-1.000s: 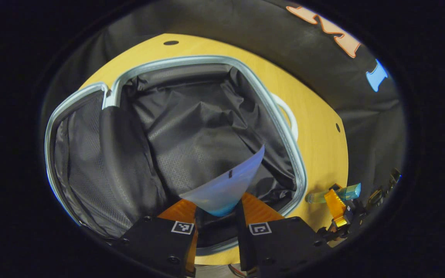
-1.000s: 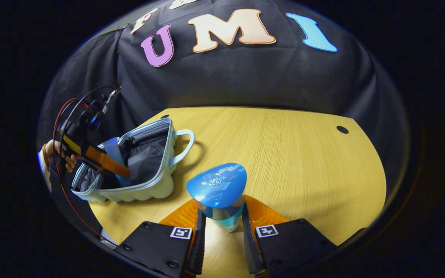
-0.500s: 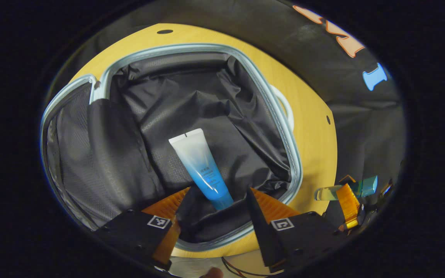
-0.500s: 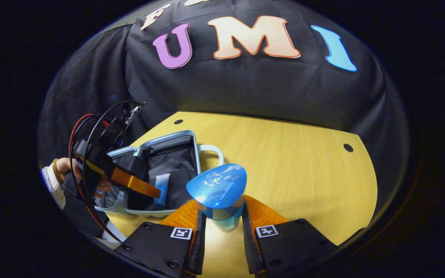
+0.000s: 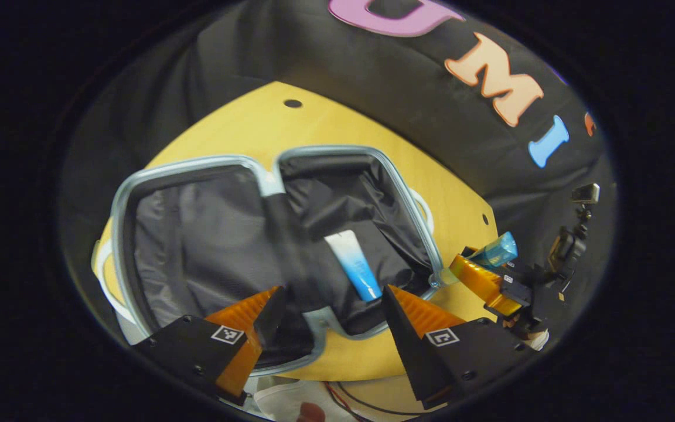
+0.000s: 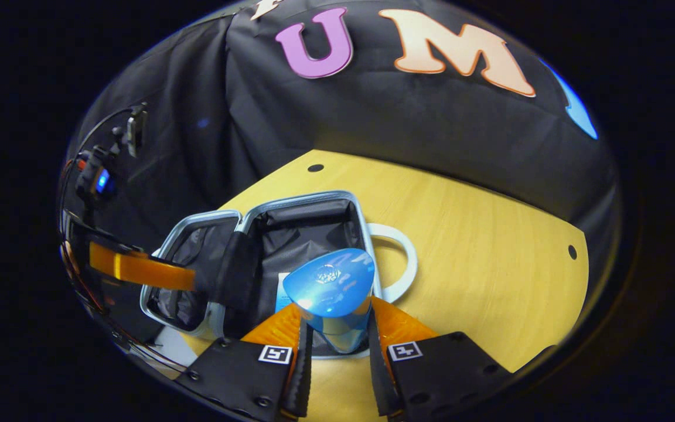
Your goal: First open the suitcase, pack the skin care products into it, and then close the suitcase.
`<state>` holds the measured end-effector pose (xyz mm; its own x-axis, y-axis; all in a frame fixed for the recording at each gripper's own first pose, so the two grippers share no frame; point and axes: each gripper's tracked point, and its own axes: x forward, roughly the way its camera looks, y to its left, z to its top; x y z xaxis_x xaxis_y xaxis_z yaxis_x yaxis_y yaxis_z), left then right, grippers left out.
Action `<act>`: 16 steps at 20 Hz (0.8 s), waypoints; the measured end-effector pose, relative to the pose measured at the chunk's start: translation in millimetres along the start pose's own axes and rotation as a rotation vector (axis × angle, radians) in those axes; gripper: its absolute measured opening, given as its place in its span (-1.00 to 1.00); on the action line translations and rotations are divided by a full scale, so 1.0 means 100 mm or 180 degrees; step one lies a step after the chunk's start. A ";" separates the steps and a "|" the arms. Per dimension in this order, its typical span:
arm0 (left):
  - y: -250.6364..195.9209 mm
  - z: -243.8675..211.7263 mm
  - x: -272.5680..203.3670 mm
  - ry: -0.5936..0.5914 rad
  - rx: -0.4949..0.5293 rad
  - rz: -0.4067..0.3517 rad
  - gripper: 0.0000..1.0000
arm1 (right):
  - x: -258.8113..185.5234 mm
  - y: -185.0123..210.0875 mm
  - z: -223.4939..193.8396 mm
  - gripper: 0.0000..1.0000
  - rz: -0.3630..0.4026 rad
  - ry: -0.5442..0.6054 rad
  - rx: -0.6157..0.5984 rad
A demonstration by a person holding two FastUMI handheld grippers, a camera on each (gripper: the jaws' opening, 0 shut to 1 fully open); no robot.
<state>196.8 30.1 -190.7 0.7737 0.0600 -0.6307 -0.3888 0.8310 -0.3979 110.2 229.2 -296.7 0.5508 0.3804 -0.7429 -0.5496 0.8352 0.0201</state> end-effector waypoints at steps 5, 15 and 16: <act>0.74 -0.05 -0.58 -0.0273 -0.0397 0.0341 0.92 | 0.35 0.12 -0.22 -0.17 0.0000 0.0360 -0.0147; 1.68 -0.28 -1.48 -0.0599 -0.1209 0.0829 0.93 | 0.66 0.19 -0.43 -0.16 -0.0145 0.0668 -0.0387; 1.75 -0.35 -1.54 -0.0595 -0.1258 0.0851 0.93 | 0.71 0.18 -0.41 -0.10 -0.0185 0.0648 -0.0371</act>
<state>-7.9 147.1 -186.5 0.6836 0.3698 -0.6292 -0.7168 0.5025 -0.4834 113.6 255.0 -376.1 0.4521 0.2353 -0.8604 -0.5961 0.7972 -0.0952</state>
